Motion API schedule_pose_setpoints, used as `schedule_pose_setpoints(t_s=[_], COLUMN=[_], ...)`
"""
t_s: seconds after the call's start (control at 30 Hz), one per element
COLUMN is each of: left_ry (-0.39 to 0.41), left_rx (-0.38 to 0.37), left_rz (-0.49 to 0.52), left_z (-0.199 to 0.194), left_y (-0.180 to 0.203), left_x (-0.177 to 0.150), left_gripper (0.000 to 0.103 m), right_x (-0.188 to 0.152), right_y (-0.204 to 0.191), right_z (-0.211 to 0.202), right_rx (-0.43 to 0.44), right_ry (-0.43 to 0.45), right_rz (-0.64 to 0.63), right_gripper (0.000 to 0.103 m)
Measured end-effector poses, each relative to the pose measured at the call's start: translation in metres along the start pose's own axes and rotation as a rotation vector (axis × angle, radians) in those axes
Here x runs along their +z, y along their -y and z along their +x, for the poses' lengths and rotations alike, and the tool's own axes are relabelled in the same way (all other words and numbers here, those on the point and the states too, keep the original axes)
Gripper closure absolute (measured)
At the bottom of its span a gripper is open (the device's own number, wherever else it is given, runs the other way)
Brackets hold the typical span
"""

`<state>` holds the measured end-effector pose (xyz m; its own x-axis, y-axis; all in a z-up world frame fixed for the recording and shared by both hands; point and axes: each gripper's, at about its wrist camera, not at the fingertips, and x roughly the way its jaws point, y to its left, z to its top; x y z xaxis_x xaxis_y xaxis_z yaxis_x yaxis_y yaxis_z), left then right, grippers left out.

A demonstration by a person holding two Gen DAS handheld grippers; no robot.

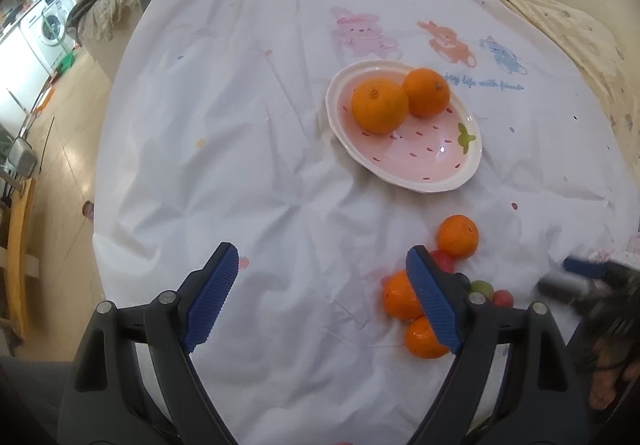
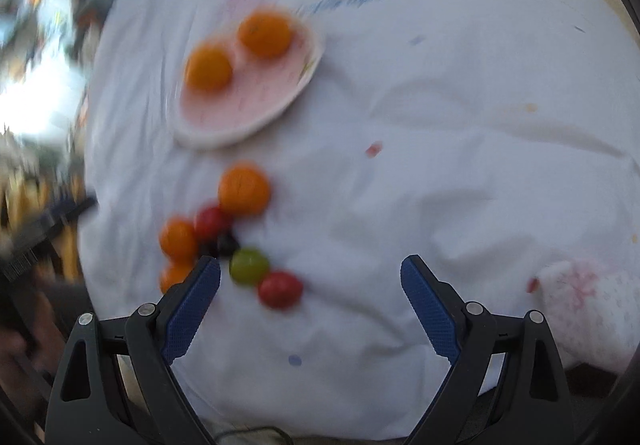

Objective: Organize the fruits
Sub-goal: 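Withdraw both open tools from the plate back toward the fruit cluster, then grasp a red tomato with the right tool while the left tool grasps a mandarin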

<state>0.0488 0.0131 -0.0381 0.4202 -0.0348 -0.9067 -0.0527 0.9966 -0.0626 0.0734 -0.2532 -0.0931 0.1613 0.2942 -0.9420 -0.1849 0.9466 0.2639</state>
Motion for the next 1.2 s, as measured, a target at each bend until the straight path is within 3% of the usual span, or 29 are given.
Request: schedule_pose_setpoints(t_s=[0.17, 0.2, 0.33, 0.6, 0.73, 0.87, 1.03, 1.2], left_ry=[-0.006, -0.01, -0.02, -0.033, -0.031, -0.041, -0.042, -0.08], left_rx=[-0.001, -0.004, -0.026, -0.032, -0.022, -0.02, -0.013, -0.016], left_rz=[-0.007, -0.01, -0.02, -0.015, -0.009, -0.015, -0.012, 0.008], left_z=[0.0, 0.001, 0.0, 0.004, 0.004, 0.006, 0.006, 0.005], left_y=[-0.003, -0.003, -0.002, -0.001, -0.002, -0.004, -0.003, 0.003], left_x=[0.002, 0.003, 0.005, 0.006, 0.005, 0.005, 0.004, -0.005], left_gripper=[0.019, 0.019, 0.019, 0.019, 0.019, 0.019, 0.019, 0.019], right_x=[-0.01, -0.013, -0.02, -0.017, -0.02, -0.022, -0.02, -0.01], right_y=[-0.035, -0.039, -0.046, -0.048, -0.048, -0.044, -0.037, -0.029], right_z=[0.042, 0.047, 0.051, 0.057, 0.056, 0.05, 0.029, -0.02], right_rx=[-0.052, -0.069, -0.088, -0.137, -0.134, -0.11, -0.073, 0.012], right_ry=[-0.158, -0.173, -0.167, -0.137, -0.144, -0.141, -0.094, 0.083], right_rz=[-0.212, -0.248, -0.311, -0.338, -0.343, -0.323, -0.272, -0.175], right_gripper=[0.03, 0.03, 0.031, 0.046, 0.068, 0.068, 0.068, 0.068])
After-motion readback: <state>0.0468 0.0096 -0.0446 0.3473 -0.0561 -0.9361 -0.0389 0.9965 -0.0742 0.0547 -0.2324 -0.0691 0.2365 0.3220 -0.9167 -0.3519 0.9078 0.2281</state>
